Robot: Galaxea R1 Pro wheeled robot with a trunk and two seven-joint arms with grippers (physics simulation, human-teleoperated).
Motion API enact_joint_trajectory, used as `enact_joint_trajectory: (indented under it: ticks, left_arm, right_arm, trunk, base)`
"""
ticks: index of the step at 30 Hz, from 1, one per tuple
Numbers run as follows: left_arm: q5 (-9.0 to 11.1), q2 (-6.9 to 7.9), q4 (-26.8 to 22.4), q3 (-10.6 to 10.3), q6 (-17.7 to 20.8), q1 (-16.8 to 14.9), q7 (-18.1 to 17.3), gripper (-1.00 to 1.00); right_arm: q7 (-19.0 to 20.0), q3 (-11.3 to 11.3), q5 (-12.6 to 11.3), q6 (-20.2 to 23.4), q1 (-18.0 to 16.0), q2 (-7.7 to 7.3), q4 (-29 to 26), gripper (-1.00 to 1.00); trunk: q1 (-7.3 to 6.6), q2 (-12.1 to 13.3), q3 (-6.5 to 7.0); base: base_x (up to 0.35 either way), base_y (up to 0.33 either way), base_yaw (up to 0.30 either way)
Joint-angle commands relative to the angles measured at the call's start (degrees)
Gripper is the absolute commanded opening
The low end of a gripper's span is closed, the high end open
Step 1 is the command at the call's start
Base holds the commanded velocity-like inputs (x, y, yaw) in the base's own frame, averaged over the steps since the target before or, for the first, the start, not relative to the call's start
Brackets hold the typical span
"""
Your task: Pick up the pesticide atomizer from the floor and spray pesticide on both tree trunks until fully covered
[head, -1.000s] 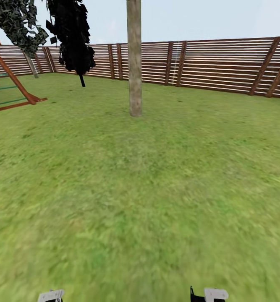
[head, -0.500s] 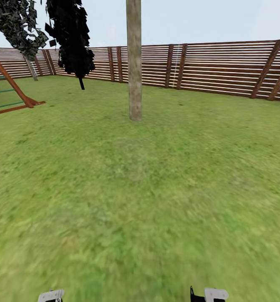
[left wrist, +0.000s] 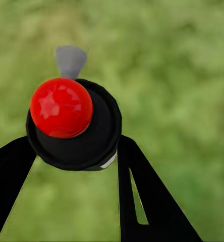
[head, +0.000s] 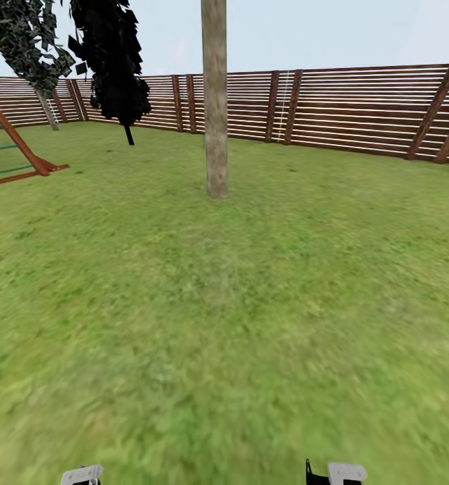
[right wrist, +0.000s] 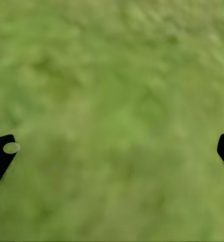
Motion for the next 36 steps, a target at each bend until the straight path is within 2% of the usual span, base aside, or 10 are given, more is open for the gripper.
enact_joint_trajectory:
  ticks: [1, 36]
  left_arm:
    - [0.54, 0.01, 0.08, 0.27, -0.05, -0.03, -0.59, -1.00]
    - [0.54, -0.04, 0.07, 0.27, -0.05, -0.03, -0.59, -1.00]
  right_arm:
    - [-0.39, -0.18, 0.65, -0.06, -0.03, 0.03, 0.04, 1.00]
    - [-0.35, -0.17, 0.68, -0.06, -0.04, 0.06, 0.04, 1.00]
  trunk:
    - [0.03, -0.02, -0.05]
    - [0.03, -0.02, -0.05]
  base:
    - [0.339, 0.000, 0.000]
    - [0.339, 0.000, 0.000]
